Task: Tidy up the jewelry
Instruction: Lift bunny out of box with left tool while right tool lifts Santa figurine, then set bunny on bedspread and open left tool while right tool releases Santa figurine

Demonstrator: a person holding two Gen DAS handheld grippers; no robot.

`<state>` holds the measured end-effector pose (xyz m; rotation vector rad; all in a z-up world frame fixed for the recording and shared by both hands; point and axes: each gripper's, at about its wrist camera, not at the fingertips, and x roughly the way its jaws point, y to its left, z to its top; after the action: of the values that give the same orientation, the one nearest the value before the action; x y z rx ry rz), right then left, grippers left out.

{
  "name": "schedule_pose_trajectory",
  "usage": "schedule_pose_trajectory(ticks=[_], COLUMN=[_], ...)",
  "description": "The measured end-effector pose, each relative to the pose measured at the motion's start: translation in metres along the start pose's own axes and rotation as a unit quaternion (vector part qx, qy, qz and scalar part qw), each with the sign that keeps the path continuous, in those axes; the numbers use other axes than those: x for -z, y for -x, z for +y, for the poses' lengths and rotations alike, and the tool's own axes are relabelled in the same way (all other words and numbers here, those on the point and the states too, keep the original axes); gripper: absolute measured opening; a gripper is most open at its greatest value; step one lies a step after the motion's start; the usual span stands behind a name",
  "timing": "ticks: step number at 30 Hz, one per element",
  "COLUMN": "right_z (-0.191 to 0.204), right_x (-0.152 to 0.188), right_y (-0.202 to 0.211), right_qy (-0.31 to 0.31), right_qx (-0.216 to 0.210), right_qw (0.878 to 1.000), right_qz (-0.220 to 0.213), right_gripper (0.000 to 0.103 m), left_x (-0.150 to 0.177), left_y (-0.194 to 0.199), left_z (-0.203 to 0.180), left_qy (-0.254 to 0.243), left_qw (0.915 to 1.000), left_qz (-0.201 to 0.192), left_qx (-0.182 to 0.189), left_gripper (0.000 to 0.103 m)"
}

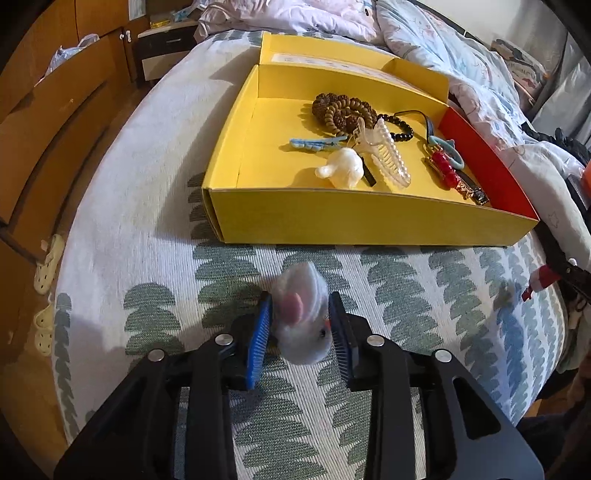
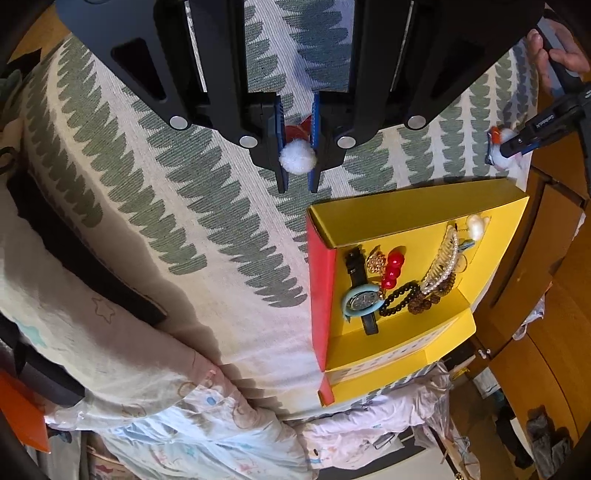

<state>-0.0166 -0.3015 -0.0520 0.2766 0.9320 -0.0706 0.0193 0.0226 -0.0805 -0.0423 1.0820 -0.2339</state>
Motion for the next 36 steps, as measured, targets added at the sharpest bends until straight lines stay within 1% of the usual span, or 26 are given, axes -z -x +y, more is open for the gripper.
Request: schedule_pose_trajectory(ticks=[1, 2, 3, 6, 9, 11, 13, 15, 16, 17, 18, 23, 25, 27, 29, 32, 36], right_z=[0.001, 0.001, 0.001, 0.002, 0.001, 0.001, 0.0, 0.001, 0.001, 0.002, 0.003, 0.004, 0.006, 0.009, 0.014, 0.02, 0.033], right_x=[0.0, -0.001, -0.001, -0.001, -0.002, -0.002, -0.002, -0.002, -0.002, -0.002, -0.002, -0.003, -0.004, -0.005, -0.006, -0.008, -0.015], right_y=[0.0, 0.001, 0.001, 0.003, 0.005, 0.005, 0.004, 0.005, 0.005, 0.007, 0.009, 0.014, 0.02, 0.025, 0.028, 0.032, 0.032], right_qy=[0.001, 0.003, 0.005, 0.01, 0.01, 0.013, 0.014, 0.02, 0.022, 0.026, 0.03, 0.027, 0.029, 0.033, 0.034, 0.035, 0.041], right_qx=[0.001, 0.003, 0.008, 0.022, 0.029, 0.033, 0.041, 0.053, 0.057, 0.063, 0.067, 0.055, 0.052, 0.045, 0.036, 0.015, -0.021], right_qw=[1.0, 1.0, 1.0, 1.0, 0.999, 0.999, 0.999, 0.998, 0.998, 0.998, 0.997, 0.998, 0.997, 0.997, 0.997, 0.997, 0.997], right_qz=[-0.001, -0.002, -0.004, -0.009, -0.012, -0.01, -0.009, -0.009, -0.012, -0.018, -0.024, -0.031, -0.044, -0.054, -0.062, -0.071, -0.068], right_gripper=[0.015, 0.015, 0.015, 0.019, 0.02, 0.022, 0.029, 0.047, 0.052, 0.06, 0.063, 0.063, 0.063, 0.063, 0.063, 0.063, 0.063], left_x=[-0.001, -0.001, -0.002, -0.004, -0.005, -0.006, -0.007, -0.007, -0.008, -0.008, -0.008, -0.008, -0.009, -0.01, -0.011, -0.014, -0.019], left_y=[0.001, 0.002, 0.005, 0.007, 0.01, 0.011, 0.011, 0.012, 0.013, 0.013, 0.013, 0.015, 0.017, 0.019, 0.022, 0.027, 0.034], left_z=[0.0, -0.001, -0.001, -0.001, 0.0, 0.0, 0.0, 0.0, -0.001, -0.001, -0.002, -0.005, -0.004, -0.004, -0.003, -0.001, -0.002], left_qy=[-0.001, -0.001, -0.001, 0.0, 0.003, 0.004, 0.006, 0.006, 0.007, 0.007, 0.006, 0.004, 0.007, 0.009, 0.011, 0.017, 0.025], left_qw=[1.0, 1.0, 1.0, 0.9999, 0.9999, 0.9998, 0.9998, 0.9998, 0.9998, 0.9997, 0.9997, 0.9997, 0.9996, 0.9995, 0.9993, 0.999, 0.9981], left_qz=[-0.001, -0.004, -0.008, -0.011, -0.016, -0.017, -0.017, -0.019, -0.02, -0.021, -0.022, -0.023, -0.025, -0.029, -0.033, -0.038, -0.046], left_qx=[0.0, 0.0, 0.001, 0.002, 0.003, 0.004, 0.005, 0.005, 0.005, 0.005, 0.005, 0.007, 0.01, 0.01, 0.013, 0.018, 0.034], left_gripper=[0.037, 0.041, 0.042, 0.043, 0.049, 0.049, 0.049, 0.053, 0.054, 0.055, 0.055, 0.055, 0.056, 0.06, 0.06, 0.065, 0.066])
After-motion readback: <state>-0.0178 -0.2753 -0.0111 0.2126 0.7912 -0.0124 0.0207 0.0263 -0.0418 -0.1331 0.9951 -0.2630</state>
